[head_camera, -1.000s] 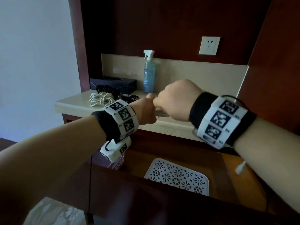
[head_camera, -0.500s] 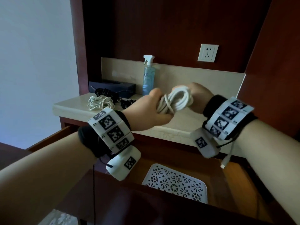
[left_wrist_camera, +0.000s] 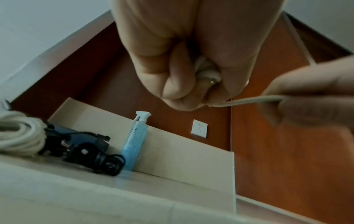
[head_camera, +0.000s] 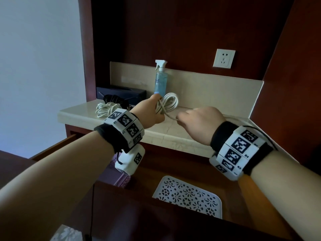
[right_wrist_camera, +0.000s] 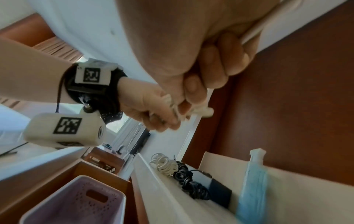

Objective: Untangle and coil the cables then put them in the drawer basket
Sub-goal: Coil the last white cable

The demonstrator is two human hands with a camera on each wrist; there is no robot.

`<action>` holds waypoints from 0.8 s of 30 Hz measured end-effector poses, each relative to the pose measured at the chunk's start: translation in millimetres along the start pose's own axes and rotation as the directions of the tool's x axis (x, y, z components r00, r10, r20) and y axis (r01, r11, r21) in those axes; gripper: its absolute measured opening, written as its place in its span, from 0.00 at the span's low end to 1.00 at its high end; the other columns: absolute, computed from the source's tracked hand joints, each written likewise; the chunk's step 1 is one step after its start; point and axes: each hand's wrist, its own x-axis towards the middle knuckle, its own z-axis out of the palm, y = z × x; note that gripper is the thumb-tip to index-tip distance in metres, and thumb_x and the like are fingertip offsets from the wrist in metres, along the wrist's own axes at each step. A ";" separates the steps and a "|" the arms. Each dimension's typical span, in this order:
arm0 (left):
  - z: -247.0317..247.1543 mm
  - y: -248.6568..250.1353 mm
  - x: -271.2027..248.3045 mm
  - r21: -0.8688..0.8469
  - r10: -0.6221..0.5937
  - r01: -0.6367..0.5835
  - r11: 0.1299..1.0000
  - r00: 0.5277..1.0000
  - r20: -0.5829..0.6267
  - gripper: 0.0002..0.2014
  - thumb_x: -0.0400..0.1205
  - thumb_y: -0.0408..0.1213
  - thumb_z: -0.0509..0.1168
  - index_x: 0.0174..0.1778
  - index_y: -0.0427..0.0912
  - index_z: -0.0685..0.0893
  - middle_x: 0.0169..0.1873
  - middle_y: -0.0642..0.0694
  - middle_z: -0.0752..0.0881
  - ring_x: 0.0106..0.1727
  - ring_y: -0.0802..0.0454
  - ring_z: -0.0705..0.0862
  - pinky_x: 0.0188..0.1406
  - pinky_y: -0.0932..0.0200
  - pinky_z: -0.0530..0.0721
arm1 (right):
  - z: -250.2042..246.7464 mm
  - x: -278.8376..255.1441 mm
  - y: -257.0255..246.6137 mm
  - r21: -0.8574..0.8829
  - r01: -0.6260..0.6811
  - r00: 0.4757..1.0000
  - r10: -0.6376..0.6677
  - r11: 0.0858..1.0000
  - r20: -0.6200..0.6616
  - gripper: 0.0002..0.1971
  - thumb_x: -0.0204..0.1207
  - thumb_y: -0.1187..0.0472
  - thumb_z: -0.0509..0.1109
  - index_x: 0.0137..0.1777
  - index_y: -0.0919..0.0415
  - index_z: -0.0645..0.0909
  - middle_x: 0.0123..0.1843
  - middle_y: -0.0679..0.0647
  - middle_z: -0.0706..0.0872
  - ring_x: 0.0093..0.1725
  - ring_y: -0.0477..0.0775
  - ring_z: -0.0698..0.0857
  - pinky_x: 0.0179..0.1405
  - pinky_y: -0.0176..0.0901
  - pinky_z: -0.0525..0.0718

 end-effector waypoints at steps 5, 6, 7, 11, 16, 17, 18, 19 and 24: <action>13.5 -2.3 -8.2 0.227 0.031 -0.078 0.971 0.979 0.202 0.17 0.79 0.34 0.65 0.63 0.41 0.70 0.50 0.43 0.81 0.45 0.48 0.78 0.46 0.55 0.78 | -21.4 -0.3 5.7 -0.143 0.192 0.965 -0.213 0.971 -0.151 0.06 0.67 0.63 0.72 0.31 0.53 0.83 0.25 0.49 0.79 0.23 0.55 0.77 0.24 0.36 0.60; 16.3 1.4 -11.3 0.236 0.047 -0.105 0.966 0.969 0.242 0.17 0.79 0.33 0.65 0.63 0.40 0.71 0.49 0.43 0.81 0.46 0.46 0.80 0.47 0.55 0.79 | -25.6 2.5 3.5 -0.142 0.237 0.962 -0.253 0.961 -0.105 0.05 0.71 0.62 0.70 0.36 0.52 0.84 0.31 0.49 0.81 0.29 0.54 0.79 0.26 0.38 0.64; 18.0 5.9 -14.1 0.247 0.059 -0.132 0.960 0.957 0.284 0.16 0.79 0.33 0.65 0.63 0.40 0.72 0.49 0.44 0.81 0.47 0.46 0.81 0.49 0.55 0.79 | -33.3 6.4 0.5 -0.128 0.268 0.963 -0.271 0.955 -0.006 0.07 0.78 0.59 0.64 0.44 0.51 0.84 0.38 0.48 0.82 0.37 0.54 0.80 0.30 0.41 0.70; 15.6 17.1 -24.1 0.167 0.131 -0.209 0.964 0.912 0.388 0.15 0.79 0.37 0.67 0.58 0.49 0.70 0.46 0.50 0.80 0.41 0.55 0.79 0.43 0.62 0.78 | -39.2 15.6 23.0 0.111 0.177 0.983 -0.181 0.978 0.025 0.14 0.81 0.44 0.56 0.54 0.45 0.81 0.44 0.41 0.78 0.52 0.49 0.78 0.45 0.46 0.76; 3.1 28.8 -45.1 0.009 0.227 -0.250 0.968 0.893 0.388 0.22 0.76 0.44 0.72 0.64 0.53 0.72 0.44 0.59 0.79 0.42 0.65 0.78 0.42 0.73 0.76 | -22.1 9.5 46.2 0.477 -0.015 0.993 -0.044 0.879 0.113 0.19 0.72 0.39 0.61 0.42 0.52 0.83 0.37 0.43 0.80 0.43 0.50 0.79 0.44 0.45 0.74; 0.5 32.3 -48.7 -0.033 0.243 -0.249 0.968 0.895 0.374 0.23 0.74 0.47 0.74 0.61 0.55 0.72 0.45 0.60 0.79 0.43 0.65 0.78 0.44 0.73 0.76 | -14.8 8.0 45.0 0.541 -0.045 0.992 -0.027 0.840 0.123 0.22 0.71 0.37 0.57 0.41 0.54 0.83 0.37 0.48 0.82 0.42 0.52 0.79 0.45 0.46 0.74; -2.1 35.4 -50.9 -0.070 0.251 -0.242 0.968 0.903 0.349 0.23 0.72 0.49 0.74 0.59 0.56 0.72 0.45 0.60 0.79 0.43 0.65 0.78 0.44 0.73 0.75 | -9.0 7.1 43.0 0.616 -0.090 0.991 0.008 0.783 0.136 0.21 0.73 0.38 0.55 0.38 0.52 0.81 0.37 0.51 0.83 0.40 0.52 0.79 0.46 0.47 0.74; -4.8 38.1 -51.6 -0.091 0.246 -0.228 0.969 0.918 0.312 0.23 0.71 0.50 0.74 0.57 0.57 0.71 0.45 0.60 0.79 0.42 0.65 0.78 0.42 0.72 0.75 | -1.6 6.4 40.4 0.689 -0.157 0.985 0.058 0.707 0.165 0.16 0.77 0.43 0.57 0.36 0.50 0.79 0.36 0.50 0.82 0.38 0.49 0.79 0.46 0.46 0.74; -16.6 37.9 -41.3 -0.293 0.070 -0.051 0.955 0.996 0.053 0.27 0.72 0.51 0.73 0.60 0.46 0.69 0.38 0.52 0.81 0.30 0.61 0.80 0.25 0.70 0.79 | 23.1 -8.7 18.6 0.665 -0.250 0.967 0.212 0.704 0.140 0.15 0.84 0.58 0.54 0.35 0.51 0.72 0.30 0.43 0.72 0.31 0.39 0.70 0.34 0.28 0.67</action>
